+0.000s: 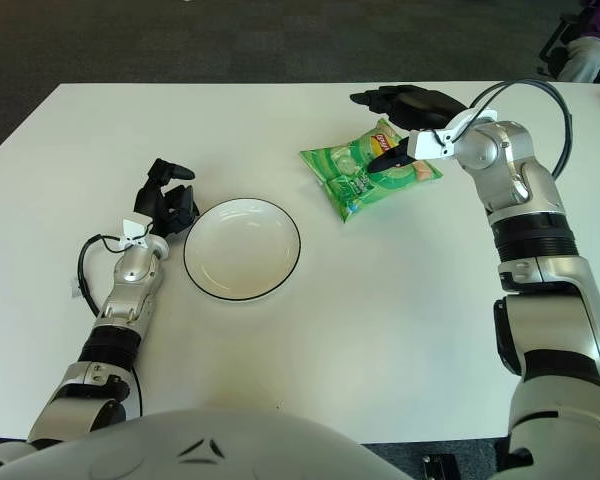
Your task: Put the snack into the plate.
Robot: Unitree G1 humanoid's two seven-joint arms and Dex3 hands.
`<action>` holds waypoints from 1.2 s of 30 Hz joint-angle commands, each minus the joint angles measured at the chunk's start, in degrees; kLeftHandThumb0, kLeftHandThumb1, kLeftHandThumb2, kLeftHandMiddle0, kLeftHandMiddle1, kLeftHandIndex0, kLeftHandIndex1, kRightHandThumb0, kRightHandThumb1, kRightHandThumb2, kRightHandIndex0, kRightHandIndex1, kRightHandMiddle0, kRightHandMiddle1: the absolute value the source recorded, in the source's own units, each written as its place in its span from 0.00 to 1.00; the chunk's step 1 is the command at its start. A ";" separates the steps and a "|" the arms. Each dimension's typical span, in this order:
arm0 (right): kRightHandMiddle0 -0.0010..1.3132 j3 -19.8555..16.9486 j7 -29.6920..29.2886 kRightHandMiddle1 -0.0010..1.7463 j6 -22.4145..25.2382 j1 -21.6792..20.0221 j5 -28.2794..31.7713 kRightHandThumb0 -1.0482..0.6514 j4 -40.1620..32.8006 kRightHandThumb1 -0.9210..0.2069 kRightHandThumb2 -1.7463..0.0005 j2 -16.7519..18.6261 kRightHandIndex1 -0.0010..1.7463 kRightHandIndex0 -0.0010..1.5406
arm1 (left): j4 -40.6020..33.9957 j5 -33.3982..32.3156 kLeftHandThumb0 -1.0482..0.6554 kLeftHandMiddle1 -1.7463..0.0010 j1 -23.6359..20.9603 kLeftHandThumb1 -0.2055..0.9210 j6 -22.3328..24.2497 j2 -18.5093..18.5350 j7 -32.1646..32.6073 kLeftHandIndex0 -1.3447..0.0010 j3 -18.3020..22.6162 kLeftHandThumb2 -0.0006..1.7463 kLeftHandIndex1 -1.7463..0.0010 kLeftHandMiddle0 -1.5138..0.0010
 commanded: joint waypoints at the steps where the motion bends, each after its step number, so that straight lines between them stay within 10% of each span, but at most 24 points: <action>1: 0.04 1.12 2.04 0.01 0.33 -1.99 1.27 0.08 1.93 0.00 0.93 0.30 0.00 0.00 | -0.59 0.57 0.39 0.00 1.08 0.81 0.59 0.01 0.48 0.75 -0.14 0.46 0.00 0.38; 16: 0.07 9.82 -1.58 0.02 0.22 -9.55 -3.29 0.09 27.99 0.00 0.94 7.70 0.00 0.00 | -3.31 1.19 0.39 0.00 2.70 0.81 1.27 -0.76 0.84 0.75 -0.88 0.46 0.00 0.38; 36: 0.11 10.61 5.35 0.02 -2.02 -8.14 1.61 0.08 37.88 0.00 0.97 8.92 0.00 0.01 | -5.88 1.50 0.39 0.00 3.85 0.80 2.35 -1.42 1.00 0.75 -0.90 0.47 0.00 0.37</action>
